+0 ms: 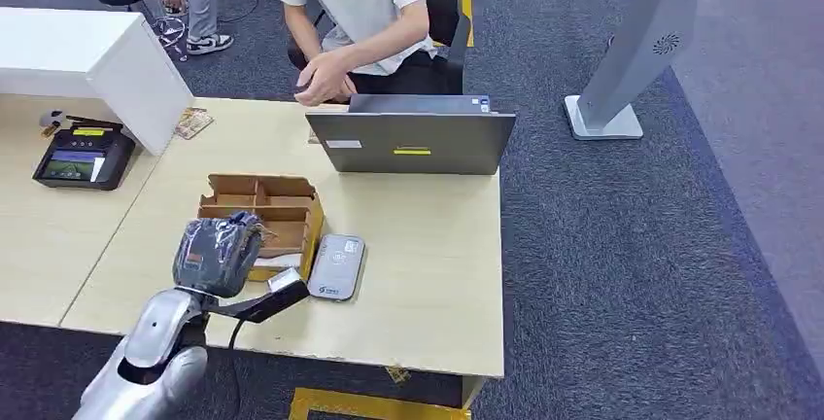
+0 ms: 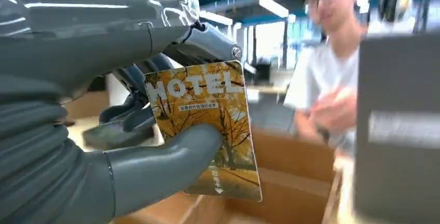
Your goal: Pass the card to the sensor for recognition and then transmit it.
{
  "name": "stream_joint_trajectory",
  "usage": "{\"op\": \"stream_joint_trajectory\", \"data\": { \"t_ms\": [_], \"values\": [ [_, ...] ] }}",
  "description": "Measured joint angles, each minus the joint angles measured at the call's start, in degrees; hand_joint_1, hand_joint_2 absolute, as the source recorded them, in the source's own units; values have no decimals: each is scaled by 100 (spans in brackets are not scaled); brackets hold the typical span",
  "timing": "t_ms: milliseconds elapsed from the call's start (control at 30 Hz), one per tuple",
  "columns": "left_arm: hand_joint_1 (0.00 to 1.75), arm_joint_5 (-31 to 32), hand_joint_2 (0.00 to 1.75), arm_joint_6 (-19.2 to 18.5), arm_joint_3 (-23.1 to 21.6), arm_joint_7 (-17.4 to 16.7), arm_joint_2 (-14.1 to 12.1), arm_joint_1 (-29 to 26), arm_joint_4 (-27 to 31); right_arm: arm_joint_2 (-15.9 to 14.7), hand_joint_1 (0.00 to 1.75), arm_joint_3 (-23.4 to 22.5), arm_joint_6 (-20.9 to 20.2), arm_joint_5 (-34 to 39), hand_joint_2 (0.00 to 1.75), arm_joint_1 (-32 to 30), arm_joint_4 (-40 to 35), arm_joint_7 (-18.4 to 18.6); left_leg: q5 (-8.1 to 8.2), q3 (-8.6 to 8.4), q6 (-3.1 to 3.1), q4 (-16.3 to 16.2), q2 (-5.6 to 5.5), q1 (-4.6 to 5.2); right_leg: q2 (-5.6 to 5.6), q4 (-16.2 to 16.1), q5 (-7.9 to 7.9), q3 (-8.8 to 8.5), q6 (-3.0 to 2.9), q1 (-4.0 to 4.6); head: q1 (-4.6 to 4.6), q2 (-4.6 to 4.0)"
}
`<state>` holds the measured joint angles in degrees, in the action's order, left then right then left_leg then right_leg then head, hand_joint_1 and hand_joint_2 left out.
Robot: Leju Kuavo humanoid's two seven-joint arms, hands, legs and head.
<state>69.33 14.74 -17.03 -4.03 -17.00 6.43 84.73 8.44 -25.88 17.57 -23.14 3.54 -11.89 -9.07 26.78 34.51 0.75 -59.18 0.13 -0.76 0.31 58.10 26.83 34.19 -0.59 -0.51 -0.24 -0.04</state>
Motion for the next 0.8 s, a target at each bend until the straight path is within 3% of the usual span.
{"op": "stream_joint_trajectory", "data": {
  "t_ms": [300, 800],
  "values": [
    [175, 53, 175, 502, 184, 184, 81, -59, 449, 0, 0, -9, 2, -68, 0, 13, 0, 0, 0, 0, 0, 0, -1, -1, 0, 0, 0, 0, 0, 0, -2, 0],
    [175, 51, 175, 592, 286, 230, 100, -133, 659, 2, 0, -20, 7, -81, 0, 14, 0, 0, 0, 1, 0, 0, -2, 0, -1, 0, 0, -1, 0, 0, -2, -2]
  ]
}}
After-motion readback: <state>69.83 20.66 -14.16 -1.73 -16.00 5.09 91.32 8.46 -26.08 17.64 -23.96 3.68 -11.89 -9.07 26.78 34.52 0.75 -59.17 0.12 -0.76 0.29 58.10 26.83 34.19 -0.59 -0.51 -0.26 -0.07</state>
